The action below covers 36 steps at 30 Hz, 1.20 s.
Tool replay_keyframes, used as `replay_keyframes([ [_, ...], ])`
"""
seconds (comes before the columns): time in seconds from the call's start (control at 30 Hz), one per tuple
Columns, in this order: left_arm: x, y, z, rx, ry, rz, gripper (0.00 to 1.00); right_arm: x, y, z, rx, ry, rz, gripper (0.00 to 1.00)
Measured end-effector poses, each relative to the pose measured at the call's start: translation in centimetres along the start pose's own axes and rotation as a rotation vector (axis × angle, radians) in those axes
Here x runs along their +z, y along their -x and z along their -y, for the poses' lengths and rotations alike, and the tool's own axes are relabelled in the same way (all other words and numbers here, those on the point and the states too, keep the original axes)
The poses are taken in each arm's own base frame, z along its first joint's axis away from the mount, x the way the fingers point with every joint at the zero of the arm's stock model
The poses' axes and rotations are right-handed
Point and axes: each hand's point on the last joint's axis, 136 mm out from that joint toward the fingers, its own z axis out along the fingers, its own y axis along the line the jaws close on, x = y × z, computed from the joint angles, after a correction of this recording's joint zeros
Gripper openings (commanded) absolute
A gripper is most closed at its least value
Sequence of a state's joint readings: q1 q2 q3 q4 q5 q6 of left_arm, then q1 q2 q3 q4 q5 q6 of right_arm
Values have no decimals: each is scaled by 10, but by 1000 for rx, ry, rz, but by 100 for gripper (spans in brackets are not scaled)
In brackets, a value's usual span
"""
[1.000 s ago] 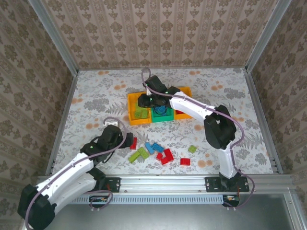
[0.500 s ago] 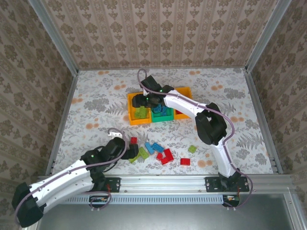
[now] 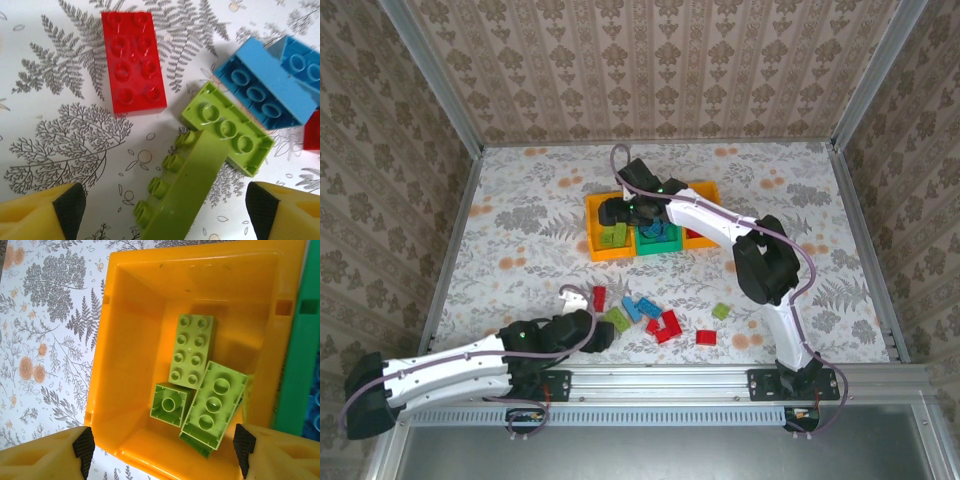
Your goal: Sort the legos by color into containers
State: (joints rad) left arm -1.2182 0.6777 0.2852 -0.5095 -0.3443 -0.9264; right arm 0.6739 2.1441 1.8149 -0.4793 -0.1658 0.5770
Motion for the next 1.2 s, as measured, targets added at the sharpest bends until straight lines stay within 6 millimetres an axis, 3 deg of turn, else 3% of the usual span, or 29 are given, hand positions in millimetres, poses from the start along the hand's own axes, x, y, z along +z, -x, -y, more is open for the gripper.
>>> replay_keyframes([
  [0.27, 18, -16, -15, 67, 128, -75, 85, -16, 3, 3, 5, -2, 18, 77],
  [0.4, 23, -13, -10, 106, 161, -91, 80, -23, 6, 2, 5, 0, 31, 77],
  [0.53, 28, -11, -6, 138, 167, -91, 62, -25, 2, 7, 10, -7, 24, 77],
  [0.8, 26, -7, 1, 142, 134, -69, 25, -32, -12, 38, 41, -68, 8, 78],
  [1.07, 17, 1, 5, 127, 113, -50, 18, -69, -28, 62, 54, -126, 41, 78],
  [1.2, 0, 22, 21, 110, 77, -12, 18, -98, -36, 72, 51, -161, 91, 78],
])
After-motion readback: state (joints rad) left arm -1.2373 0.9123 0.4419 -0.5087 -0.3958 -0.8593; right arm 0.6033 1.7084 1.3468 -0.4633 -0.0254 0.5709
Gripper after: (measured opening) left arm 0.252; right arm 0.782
